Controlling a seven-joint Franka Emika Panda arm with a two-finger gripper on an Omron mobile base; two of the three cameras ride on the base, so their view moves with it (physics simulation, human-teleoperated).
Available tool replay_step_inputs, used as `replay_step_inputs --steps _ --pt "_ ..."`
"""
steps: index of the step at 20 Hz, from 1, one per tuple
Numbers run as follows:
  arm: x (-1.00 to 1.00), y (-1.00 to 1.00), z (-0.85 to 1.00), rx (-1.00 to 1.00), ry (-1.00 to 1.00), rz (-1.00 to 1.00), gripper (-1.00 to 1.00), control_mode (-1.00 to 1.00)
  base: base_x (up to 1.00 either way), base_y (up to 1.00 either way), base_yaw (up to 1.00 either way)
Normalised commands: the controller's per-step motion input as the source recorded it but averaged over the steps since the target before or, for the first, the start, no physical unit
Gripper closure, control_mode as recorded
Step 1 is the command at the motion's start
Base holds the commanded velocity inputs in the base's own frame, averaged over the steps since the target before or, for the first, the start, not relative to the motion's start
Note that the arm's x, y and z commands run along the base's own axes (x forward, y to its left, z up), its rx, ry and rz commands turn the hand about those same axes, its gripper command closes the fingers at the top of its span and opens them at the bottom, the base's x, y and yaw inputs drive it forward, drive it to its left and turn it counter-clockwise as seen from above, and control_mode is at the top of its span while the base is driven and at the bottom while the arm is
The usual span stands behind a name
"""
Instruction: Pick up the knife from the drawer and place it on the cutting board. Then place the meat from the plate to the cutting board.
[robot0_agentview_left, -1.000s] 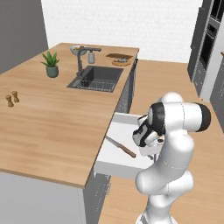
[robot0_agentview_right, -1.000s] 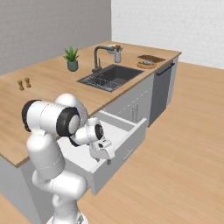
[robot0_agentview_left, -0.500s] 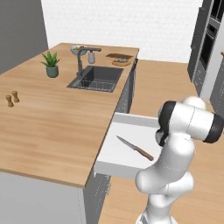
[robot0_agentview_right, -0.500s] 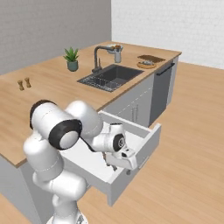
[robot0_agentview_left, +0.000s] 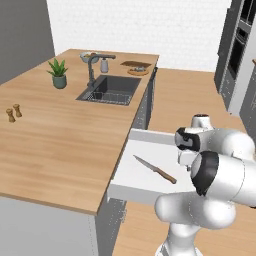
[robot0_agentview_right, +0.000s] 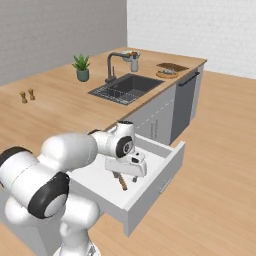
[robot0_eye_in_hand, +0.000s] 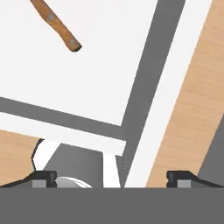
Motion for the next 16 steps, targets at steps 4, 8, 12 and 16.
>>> replay_step_inputs --steps 4,8,12,16 --pt "0.82 0.9 -0.19 0.15 0.17 0.43 -1.0 -1.0 0.0 0.0 0.0" --pt "0.68 0.39 -0.56 0.09 0.06 0.35 -1.0 -1.0 0.0 0.0 0.0" --pt "0.35 0.06 -0.61 0.02 0.0 0.24 -1.0 -1.0 0.0 0.0 0.0" --pt "0.38 -0.12 -0.42 0.0 -0.04 0.13 -1.0 -1.0 0.0 0.0 0.0"
